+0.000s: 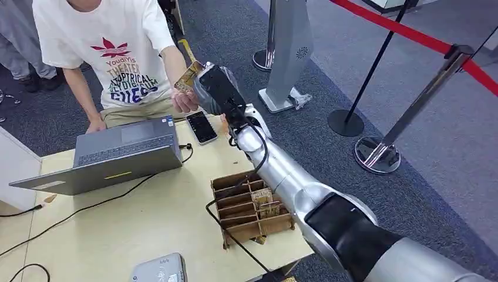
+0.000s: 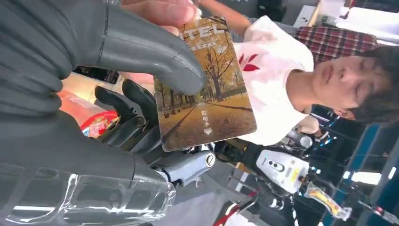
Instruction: Pass the card to the sensor for recognition and then transmit it.
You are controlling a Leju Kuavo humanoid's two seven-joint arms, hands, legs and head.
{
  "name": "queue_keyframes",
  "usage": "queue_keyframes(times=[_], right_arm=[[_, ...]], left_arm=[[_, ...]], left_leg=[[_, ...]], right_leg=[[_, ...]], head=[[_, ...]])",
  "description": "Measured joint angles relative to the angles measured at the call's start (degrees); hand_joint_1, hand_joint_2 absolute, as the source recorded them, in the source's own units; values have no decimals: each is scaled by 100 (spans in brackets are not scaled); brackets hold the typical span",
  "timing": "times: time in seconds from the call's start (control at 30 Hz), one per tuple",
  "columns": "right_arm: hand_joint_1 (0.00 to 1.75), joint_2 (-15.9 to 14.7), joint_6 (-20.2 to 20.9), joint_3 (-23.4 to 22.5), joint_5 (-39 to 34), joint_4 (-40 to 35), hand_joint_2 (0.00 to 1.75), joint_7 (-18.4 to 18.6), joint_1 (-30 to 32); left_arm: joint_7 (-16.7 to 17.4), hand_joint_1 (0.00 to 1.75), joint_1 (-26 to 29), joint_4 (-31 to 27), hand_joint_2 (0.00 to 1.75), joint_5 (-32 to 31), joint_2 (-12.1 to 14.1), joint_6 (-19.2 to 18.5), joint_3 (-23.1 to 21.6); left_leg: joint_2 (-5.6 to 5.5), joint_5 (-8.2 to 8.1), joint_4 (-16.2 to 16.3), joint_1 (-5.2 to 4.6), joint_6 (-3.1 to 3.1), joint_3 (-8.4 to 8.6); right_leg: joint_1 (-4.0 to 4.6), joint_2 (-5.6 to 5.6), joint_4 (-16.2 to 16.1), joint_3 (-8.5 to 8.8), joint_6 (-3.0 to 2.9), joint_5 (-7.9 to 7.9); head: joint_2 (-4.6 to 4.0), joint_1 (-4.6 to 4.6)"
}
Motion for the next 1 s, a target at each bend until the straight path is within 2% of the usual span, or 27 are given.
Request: queue_keyframes(times=[0.17,0.2,0.23,0.47,0.63,0.83,1.0], right_arm=[[175,162,4,11,333,331,175,-28,4],[82,173,0,15,365,365,175,-37,8],[0,203,-2,31,452,446,175,-55,17],[0,315,24,195,732,853,175,-70,125],[0,356,2,306,820,863,175,-171,186],[0,354,74,479,892,295,175,-192,430],[0,225,-109,577,992,-654,175,-149,811]], left_arm=[[-72,0,22,0,0,61,4,11,2],[-72,0,23,0,0,59,4,11,2],[-72,0,22,0,0,57,7,5,2],[-57,0,23,0,0,77,31,-13,2],[-57,0,34,0,0,134,39,-13,4],[-109,0,110,0,0,245,55,-2,42],[-118,0,177,0,0,276,70,0,57]], left_leg=[[0,0,0,1,0,0],[0,0,0,1,0,0],[0,0,0,1,0,0],[-1,0,0,1,0,0],[-1,0,0,1,0,0],[-1,0,0,1,0,1],[0,-1,0,0,-1,1]], right_leg=[[1,0,0,-1,0,0],[1,0,0,-1,0,0],[1,0,0,-1,0,0],[0,-1,0,-1,0,0],[0,-1,0,-1,0,0],[1,0,0,-6,0,-1],[1,1,-1,-6,0,-1]], head=[[0,0],[0,0],[0,0],[0,0],[0,0],[0,0],[0,0]])
